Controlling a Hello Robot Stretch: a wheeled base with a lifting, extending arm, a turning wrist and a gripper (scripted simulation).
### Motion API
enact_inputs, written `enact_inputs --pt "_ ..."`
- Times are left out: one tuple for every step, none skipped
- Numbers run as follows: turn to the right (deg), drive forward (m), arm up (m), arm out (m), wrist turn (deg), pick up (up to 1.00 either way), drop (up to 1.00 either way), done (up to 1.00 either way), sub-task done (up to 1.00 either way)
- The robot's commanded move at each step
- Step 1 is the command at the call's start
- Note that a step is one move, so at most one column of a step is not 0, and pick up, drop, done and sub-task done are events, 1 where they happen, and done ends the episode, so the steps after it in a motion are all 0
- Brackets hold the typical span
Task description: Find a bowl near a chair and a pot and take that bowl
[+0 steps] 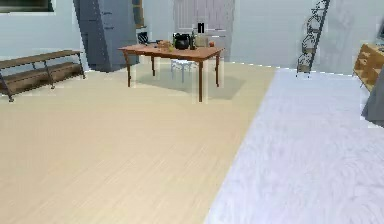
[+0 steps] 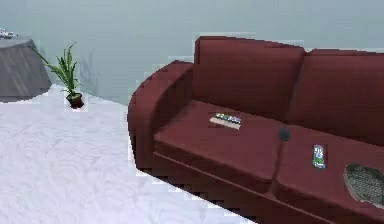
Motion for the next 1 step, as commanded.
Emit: enact_inputs --pt "0.0 1.0 0.0 0.0 0.0 0.0 0.0 0.0 0.0"
